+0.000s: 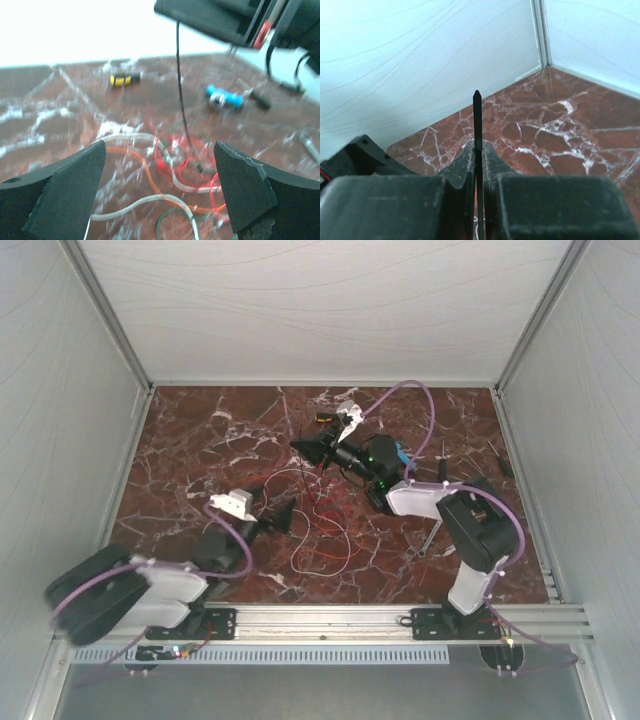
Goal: Zip-tie the wires
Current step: Pick up the ribbon at the center of the board.
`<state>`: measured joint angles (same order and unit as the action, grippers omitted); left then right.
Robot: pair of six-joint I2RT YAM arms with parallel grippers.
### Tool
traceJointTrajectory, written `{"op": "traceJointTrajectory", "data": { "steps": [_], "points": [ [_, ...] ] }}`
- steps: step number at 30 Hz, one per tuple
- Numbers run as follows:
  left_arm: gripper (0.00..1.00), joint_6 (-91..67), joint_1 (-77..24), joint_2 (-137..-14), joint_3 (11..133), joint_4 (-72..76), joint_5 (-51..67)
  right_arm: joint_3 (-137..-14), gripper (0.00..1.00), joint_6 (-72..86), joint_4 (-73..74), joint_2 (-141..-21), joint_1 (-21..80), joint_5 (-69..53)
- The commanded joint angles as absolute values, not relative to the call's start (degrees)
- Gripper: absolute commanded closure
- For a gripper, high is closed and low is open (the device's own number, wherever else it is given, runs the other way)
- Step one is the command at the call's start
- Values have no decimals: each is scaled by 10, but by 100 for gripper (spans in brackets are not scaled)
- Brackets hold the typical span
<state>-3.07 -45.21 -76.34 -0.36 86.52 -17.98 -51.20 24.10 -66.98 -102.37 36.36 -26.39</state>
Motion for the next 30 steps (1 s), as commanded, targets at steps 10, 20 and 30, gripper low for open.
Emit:
{"op": "traceJointTrajectory", "data": {
  "steps": [10, 20, 30],
  "points": [
    [22, -211, -416, -400, 344, 103, -108, -552, 100, -257, -120, -717, 505, -83],
    [30, -306, -416, -482, 556, -90, 67, -567, 100, -321, 50, -645, 575, 40],
    [43, -325, -416, -516, 568, -107, 78, -579, 100, -326, 58, -640, 599, 59]
  ]
}}
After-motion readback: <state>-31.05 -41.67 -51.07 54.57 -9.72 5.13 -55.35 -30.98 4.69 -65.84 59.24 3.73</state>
